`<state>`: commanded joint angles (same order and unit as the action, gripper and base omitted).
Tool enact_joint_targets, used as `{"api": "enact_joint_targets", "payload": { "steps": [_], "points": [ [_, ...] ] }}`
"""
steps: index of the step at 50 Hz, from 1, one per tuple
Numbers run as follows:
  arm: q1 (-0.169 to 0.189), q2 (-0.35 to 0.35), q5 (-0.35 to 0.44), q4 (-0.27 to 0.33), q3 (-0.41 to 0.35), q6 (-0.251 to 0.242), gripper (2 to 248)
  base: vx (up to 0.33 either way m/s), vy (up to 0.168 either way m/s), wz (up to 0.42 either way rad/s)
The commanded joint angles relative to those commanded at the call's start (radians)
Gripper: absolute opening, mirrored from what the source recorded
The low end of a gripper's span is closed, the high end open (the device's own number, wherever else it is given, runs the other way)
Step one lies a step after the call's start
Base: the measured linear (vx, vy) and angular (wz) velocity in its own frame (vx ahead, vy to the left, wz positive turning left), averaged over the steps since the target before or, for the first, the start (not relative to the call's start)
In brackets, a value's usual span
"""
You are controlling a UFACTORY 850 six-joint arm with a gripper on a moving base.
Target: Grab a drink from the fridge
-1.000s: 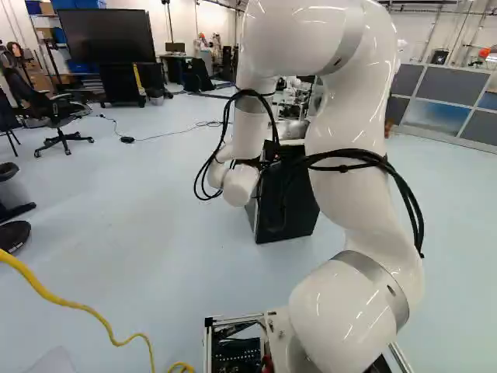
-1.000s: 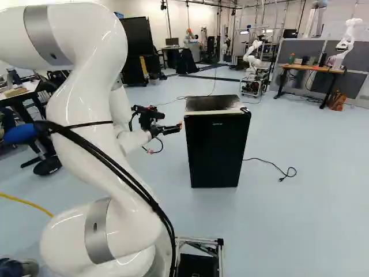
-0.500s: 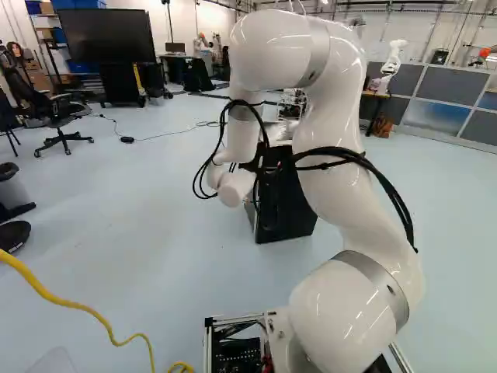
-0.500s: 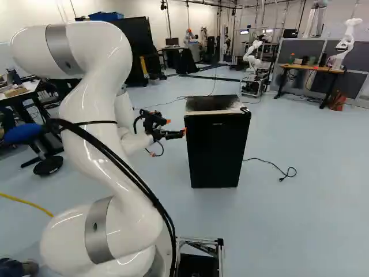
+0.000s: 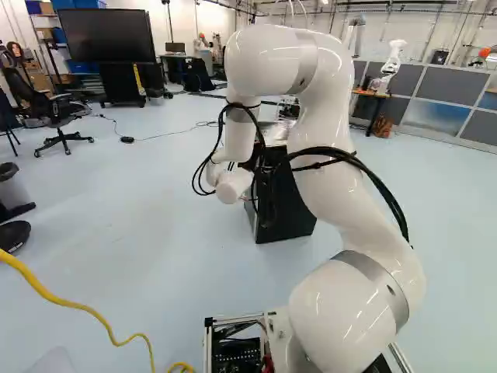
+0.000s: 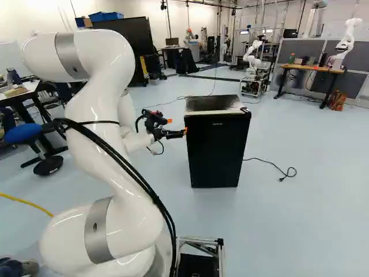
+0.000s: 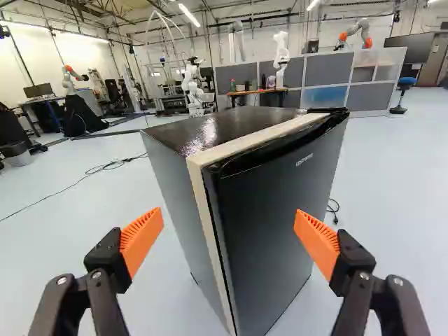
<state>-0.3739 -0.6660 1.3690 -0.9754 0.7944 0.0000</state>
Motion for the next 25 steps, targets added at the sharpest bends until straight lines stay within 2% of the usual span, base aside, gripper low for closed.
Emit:
{"api": "enact_joint_targets", "payload": {
  "steps": [25],
  "points": [
    [0.025,-0.032,0.000,0.000,0.052,0.000,247,0.000,0.000,0.000]
  ]
}}
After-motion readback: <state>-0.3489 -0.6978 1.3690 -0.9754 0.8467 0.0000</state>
